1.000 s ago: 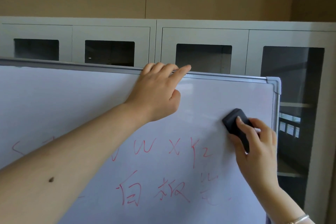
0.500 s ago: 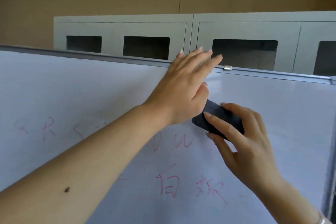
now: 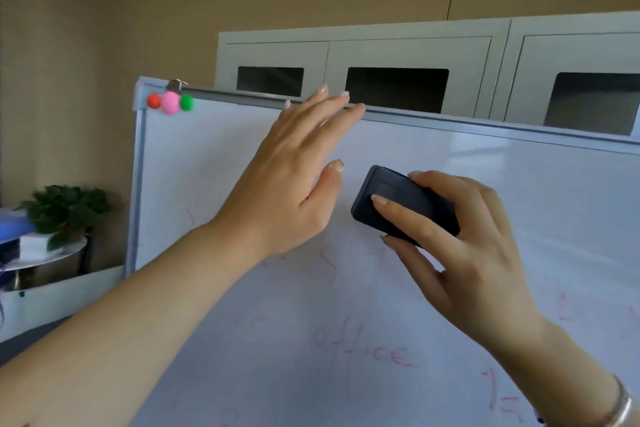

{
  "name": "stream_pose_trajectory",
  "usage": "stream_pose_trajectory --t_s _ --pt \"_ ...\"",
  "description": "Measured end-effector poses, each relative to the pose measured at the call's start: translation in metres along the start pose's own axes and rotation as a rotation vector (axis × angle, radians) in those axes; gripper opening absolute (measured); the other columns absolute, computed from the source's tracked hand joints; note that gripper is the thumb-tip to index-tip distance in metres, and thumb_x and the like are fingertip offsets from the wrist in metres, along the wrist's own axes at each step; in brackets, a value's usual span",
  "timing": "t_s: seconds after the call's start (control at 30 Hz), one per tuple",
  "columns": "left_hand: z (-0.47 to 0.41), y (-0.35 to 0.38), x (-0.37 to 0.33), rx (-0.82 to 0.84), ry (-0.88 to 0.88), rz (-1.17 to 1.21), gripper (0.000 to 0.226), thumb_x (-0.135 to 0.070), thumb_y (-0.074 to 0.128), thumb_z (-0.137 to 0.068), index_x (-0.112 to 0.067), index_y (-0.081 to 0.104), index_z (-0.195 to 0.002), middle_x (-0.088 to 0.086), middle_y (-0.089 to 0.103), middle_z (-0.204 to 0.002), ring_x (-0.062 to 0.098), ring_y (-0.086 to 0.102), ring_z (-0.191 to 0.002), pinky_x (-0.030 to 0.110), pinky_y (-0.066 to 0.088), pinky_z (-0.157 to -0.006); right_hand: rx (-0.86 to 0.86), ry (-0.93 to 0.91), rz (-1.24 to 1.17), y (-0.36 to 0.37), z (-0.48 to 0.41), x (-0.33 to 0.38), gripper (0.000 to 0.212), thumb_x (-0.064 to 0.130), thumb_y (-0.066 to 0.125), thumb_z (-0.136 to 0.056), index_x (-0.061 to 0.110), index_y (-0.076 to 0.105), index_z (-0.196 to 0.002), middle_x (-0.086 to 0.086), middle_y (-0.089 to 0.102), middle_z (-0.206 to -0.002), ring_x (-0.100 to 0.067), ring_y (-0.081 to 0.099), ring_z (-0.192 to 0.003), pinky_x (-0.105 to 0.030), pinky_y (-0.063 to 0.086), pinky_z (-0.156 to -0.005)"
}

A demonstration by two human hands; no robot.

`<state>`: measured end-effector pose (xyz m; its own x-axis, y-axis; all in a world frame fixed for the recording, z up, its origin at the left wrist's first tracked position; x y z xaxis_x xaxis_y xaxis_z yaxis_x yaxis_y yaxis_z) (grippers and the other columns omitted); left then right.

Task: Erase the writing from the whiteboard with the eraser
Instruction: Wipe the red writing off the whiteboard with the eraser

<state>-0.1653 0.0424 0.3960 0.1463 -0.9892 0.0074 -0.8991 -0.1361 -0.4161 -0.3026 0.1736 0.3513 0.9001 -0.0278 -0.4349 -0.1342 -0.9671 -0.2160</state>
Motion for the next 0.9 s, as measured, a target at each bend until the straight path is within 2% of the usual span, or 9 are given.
stream_pose_trajectory --t_s 0.2,0.33,0.43,0.5,0.57,0.63,0.7,0.83,0.9 --pt "0.034 -0.041 0.073 -0.112 -0.038 0.052 0.055 -0.014 0.041 -0.098 -0.017 0.038 -0.153 -0.001 0.026 -0.164 0.014 0.008 -0.156 0.049 0.013 -0.125 0.005 -0.003 0.034 0.046 -0.043 0.041 0.030 0.022 0.067 -0.098 0.019 0.071 -0.128 -0.020 0.060 -0.128 -0.034 0.051 -0.115 -0.051 0.048 -0.091" --pt "0.066 -0.061 0.135 -0.230 -0.143 0.076 0.057 -0.016 0.042 -0.097 -0.013 0.035 -0.154 0.003 0.019 -0.166 0.021 0.003 -0.157 0.052 0.009 -0.125 0.043 0.007 0.053 0.078 -0.057 0.071 0.030 0.021 0.067 -0.099 0.020 0.071 -0.128 -0.019 0.061 -0.129 -0.034 0.052 -0.115 -0.047 0.046 -0.094" --pt "0.098 -0.061 0.181 -0.255 -0.326 0.188 0.065 -0.024 0.041 -0.100 -0.022 0.015 -0.159 -0.008 0.007 -0.167 0.010 -0.004 -0.156 0.030 0.003 -0.126 0.080 0.010 0.074 0.100 -0.061 0.090 0.030 0.021 0.065 -0.099 0.022 0.070 -0.129 -0.017 0.061 -0.129 -0.036 0.056 -0.114 -0.044 0.044 -0.096" --pt "0.119 -0.052 0.200 -0.232 -0.481 0.355 0.066 -0.029 0.044 -0.104 -0.032 0.008 -0.159 -0.019 0.008 -0.166 -0.003 0.006 -0.152 0.017 0.010 -0.120 0.102 0.017 0.079 0.112 -0.062 0.099 0.029 0.023 0.063 -0.101 0.022 0.070 -0.129 -0.017 0.061 -0.130 -0.036 0.057 -0.114 -0.042 0.041 -0.098" --pt "0.137 -0.039 0.210 -0.198 -0.646 0.566 0.056 -0.027 0.046 -0.105 -0.042 0.020 -0.152 -0.038 0.030 -0.151 -0.024 0.026 -0.135 0.005 0.023 -0.110 0.126 0.014 0.079 0.126 -0.064 0.109 0.029 0.024 0.063 -0.101 0.022 0.070 -0.129 -0.016 0.062 -0.130 -0.034 0.055 -0.116 -0.040 0.040 -0.099" --pt "0.154 -0.023 0.218 -0.176 -0.755 0.704 0.028 -0.027 0.048 -0.103 -0.043 0.045 -0.126 -0.048 0.057 -0.108 -0.033 0.049 -0.101 -0.005 0.039 -0.085 0.154 -0.015 0.081 0.139 -0.067 0.119 0.029 0.023 0.064 -0.100 0.022 0.071 -0.129 -0.016 0.062 -0.130 -0.034 0.054 -0.116 -0.041 0.041 -0.098" --pt "0.161 -0.014 0.225 -0.177 -0.779 0.743 0.009 -0.032 0.050 -0.099 -0.030 0.056 -0.106 -0.034 0.067 -0.082 -0.021 0.061 -0.081 -0.001 0.044 -0.067 0.176 -0.042 0.083 0.149 -0.073 0.127 0.029 0.022 0.063 -0.101 0.022 0.071 -0.129 -0.017 0.063 -0.130 -0.034 0.054 -0.116 -0.042 0.042 -0.098" --pt "0.166 -0.012 0.241 -0.148 -0.749 0.769 0.029 -0.045 0.052 -0.090 -0.016 0.056 -0.091 -0.004 0.067 -0.077 0.007 0.064 -0.068 0.017 0.051 -0.064 0.169 -0.031 0.124 0.163 -0.084 0.135 0.031 0.019 0.062 -0.101 0.023 0.070 -0.130 -0.017 0.063 -0.130 -0.034 0.053 -0.117 -0.042 0.040 -0.098" --pt "0.167 -0.012 0.242 -0.137 -0.745 0.734 0.035 -0.049 0.051 -0.089 -0.015 0.049 -0.082 -0.003 0.056 -0.064 0.010 0.053 -0.055 0.021 0.045 -0.058 0.190 -0.041 0.127 0.170 -0.074 0.144 0.034 0.016 0.066 -0.098 0.024 0.069 -0.131 -0.017 0.063 -0.129 -0.035 0.054 -0.116 -0.043 0.040 -0.098"
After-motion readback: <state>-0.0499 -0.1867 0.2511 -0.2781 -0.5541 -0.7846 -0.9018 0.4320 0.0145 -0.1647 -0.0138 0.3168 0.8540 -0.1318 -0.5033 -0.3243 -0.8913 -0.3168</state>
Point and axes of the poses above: each hand's wrist, its own z-axis away from the middle knuckle, its own y-axis out of the palm, x = y × z, the point moved 6 cm from there along -z, towards the middle knuckle
